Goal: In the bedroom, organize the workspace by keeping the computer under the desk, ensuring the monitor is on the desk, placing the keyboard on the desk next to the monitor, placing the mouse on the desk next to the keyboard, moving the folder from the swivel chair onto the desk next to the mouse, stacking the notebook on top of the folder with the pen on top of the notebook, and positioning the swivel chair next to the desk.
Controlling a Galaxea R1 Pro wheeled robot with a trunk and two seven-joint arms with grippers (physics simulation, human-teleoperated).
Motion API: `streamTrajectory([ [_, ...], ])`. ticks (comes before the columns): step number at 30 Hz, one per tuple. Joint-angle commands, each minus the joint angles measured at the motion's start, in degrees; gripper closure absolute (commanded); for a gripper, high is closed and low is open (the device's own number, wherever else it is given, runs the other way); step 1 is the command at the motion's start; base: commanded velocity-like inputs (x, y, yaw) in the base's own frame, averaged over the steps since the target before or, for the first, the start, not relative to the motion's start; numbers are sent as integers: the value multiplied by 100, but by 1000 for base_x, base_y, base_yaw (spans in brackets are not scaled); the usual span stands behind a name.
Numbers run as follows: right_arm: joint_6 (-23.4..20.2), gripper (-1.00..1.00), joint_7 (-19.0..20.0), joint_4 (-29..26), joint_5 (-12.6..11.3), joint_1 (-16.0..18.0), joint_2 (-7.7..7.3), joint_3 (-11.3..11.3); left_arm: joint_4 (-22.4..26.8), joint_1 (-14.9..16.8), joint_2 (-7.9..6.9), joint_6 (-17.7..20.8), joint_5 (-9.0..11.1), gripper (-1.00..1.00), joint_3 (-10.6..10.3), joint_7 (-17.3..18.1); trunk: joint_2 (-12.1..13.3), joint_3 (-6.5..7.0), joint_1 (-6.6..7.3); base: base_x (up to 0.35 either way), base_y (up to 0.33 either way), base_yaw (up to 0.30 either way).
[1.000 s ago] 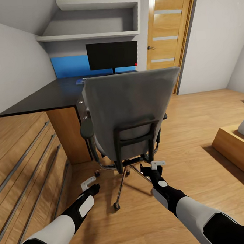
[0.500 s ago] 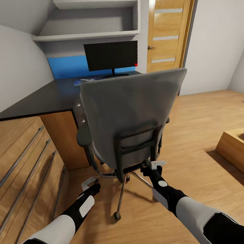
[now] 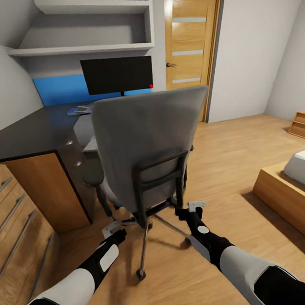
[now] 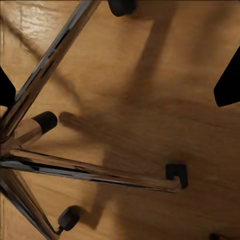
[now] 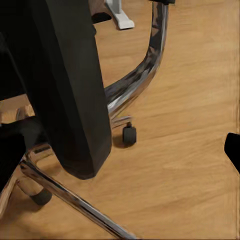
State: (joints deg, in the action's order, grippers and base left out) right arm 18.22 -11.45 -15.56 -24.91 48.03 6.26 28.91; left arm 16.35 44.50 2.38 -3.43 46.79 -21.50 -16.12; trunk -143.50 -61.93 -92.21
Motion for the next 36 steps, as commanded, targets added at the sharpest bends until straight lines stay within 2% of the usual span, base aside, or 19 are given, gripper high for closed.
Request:
streamTrajectory([
  [1, 24, -100, -42, 4, -49, 5, -2, 27, 8, 6, -2, -26, 27, -100, -45, -26, -2, 2, -1, 207, -203, -178],
  [10, 24, -100, -42, 9, -49, 5, -2, 27, 11, 6, 0, -26, 24, -100, -47, -27, -2, 25, -1, 166, -186, -66],
  [15, 24, -100, -42, 8, -49, 5, -2, 27, 9, 6, 4, -26, 24, -100, -47, -24, -2, 25, -1, 88, -38, -1],
  [24, 24, -100, -34, 9, -38, 5, 6, 35, 17, 6, 6, -20, 22, -100, -49, -23, -2, 25, -1, 267, -34, 0],
  [36, 24, -100, -33, 9, -24, 5, 23, 45, 12, 6, 7, -9, 24, -100, -48, -23, -2, 25, -1, 16, -5, 0],
])
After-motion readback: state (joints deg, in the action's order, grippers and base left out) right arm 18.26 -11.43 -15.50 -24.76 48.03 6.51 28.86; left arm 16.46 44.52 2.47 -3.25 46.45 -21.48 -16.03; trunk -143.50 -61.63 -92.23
